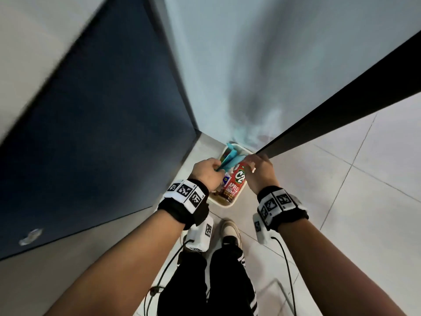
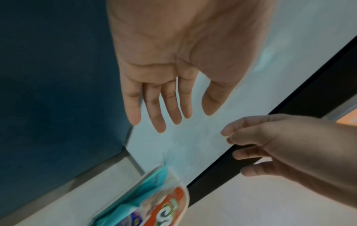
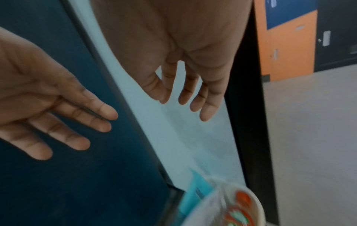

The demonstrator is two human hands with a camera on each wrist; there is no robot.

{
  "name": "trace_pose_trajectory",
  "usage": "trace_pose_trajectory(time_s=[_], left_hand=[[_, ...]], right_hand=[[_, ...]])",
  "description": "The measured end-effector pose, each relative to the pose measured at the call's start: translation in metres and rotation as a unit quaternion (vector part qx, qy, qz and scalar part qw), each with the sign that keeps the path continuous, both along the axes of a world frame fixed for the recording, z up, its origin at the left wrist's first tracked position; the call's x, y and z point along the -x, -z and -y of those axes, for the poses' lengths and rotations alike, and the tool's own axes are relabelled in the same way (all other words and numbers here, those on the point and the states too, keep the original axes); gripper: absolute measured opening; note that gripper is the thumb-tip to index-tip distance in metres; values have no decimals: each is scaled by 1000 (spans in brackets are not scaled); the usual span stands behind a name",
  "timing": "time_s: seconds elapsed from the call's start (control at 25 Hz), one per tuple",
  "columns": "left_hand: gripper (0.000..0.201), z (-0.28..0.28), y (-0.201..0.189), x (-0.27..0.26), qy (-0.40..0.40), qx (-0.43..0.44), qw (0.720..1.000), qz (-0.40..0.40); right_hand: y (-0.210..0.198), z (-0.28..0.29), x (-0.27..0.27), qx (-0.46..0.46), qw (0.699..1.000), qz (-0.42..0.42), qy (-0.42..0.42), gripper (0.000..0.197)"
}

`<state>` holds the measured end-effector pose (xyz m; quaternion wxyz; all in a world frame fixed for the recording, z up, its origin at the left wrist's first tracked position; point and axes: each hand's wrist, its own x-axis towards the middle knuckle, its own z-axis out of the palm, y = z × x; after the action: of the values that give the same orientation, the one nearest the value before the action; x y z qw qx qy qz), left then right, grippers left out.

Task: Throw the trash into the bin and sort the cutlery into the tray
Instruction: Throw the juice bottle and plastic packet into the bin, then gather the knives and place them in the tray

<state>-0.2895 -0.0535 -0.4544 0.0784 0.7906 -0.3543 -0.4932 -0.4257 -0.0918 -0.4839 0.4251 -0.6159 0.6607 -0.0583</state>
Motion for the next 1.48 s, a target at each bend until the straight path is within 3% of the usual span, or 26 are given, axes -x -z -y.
trace_pose_trajectory(time_s=[0.24, 0.4, 0.6, 0.76, 0.88, 1.04, 1.16, 1.36, 1.48], left_hand=[[30, -8, -203, -11, -114, 127, 984, -52], [32, -17, -327, -26, -164, 221, 960, -55], [30, -58, -427, -67, -201, 298, 933, -34], [27, -94, -459, -132, -257, 314, 914, 27], [28, -111, -463, -192, -280, 295, 905, 126], [29, -114, -448, -249, -210, 139, 940, 230], [38, -109, -434, -276, -189, 75, 949, 240], [43, -94, -409, -294, -147, 23, 964, 220], [33, -89, -393, -303, -120, 17, 965, 233]], right_hand=[[-187, 7, -22, 74, 988, 62, -121, 24], [-301, 15, -57, 169, 956, 112, -212, 23], [-400, 12, -109, 233, 916, 155, -289, 22], [-431, -1, -151, 229, 909, 184, -295, 20], [-442, -15, -198, 212, 908, 160, -325, 22], [-442, -40, -258, 161, 916, 55, -364, 33], [-437, -52, -293, 128, 930, -14, -345, 34], [-415, -63, -329, 100, 942, -125, -296, 77], [-403, -69, -340, 132, 942, -155, -267, 91]])
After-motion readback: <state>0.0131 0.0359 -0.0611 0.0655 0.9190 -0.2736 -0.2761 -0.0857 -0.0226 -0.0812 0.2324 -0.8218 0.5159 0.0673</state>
